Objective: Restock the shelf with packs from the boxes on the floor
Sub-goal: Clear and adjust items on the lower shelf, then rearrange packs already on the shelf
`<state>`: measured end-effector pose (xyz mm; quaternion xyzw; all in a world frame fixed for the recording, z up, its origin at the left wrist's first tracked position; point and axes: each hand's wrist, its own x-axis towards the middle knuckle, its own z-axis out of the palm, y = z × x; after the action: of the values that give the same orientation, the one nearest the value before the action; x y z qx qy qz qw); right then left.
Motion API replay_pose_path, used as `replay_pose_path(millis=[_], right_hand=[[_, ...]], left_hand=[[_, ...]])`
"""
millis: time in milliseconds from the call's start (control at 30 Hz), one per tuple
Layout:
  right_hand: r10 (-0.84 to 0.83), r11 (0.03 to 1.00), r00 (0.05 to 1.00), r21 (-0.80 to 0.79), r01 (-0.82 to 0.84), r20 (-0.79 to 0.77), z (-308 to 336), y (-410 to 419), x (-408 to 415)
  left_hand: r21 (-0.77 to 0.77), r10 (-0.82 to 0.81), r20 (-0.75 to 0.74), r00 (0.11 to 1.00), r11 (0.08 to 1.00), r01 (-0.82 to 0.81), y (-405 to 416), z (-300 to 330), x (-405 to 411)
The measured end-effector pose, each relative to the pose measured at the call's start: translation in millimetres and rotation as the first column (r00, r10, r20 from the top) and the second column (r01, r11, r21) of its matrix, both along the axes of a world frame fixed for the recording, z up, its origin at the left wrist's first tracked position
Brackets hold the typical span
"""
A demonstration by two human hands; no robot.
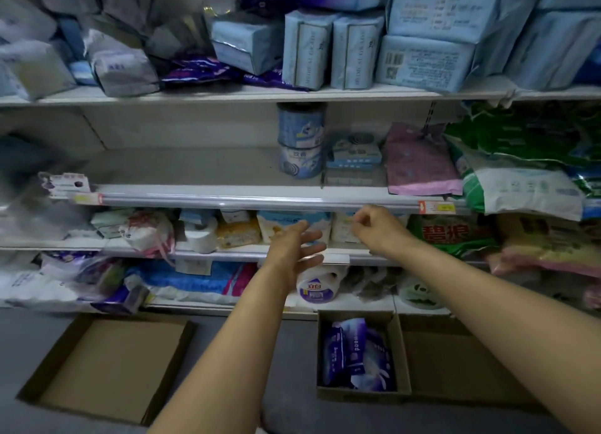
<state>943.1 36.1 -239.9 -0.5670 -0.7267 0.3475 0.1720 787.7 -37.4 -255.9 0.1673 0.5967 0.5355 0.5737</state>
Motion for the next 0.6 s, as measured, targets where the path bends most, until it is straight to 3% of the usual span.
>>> replay_pose_path(millis=[300, 600], right_hand=[[0.068, 0.998, 0.932, 0.018, -0.066, -0.355, 67, 4, -82], [0.147, 0.983, 0.873, 0.17, -0.075, -0.466, 139, 33, -196]], left_hand=[[0.154, 0.095, -0.075, 0.993, 0.985, -0.082, 5, 63, -77], [0.34, 0.168, -0.212, 0.963, 0.936, -0.088, 26, 142, -188]])
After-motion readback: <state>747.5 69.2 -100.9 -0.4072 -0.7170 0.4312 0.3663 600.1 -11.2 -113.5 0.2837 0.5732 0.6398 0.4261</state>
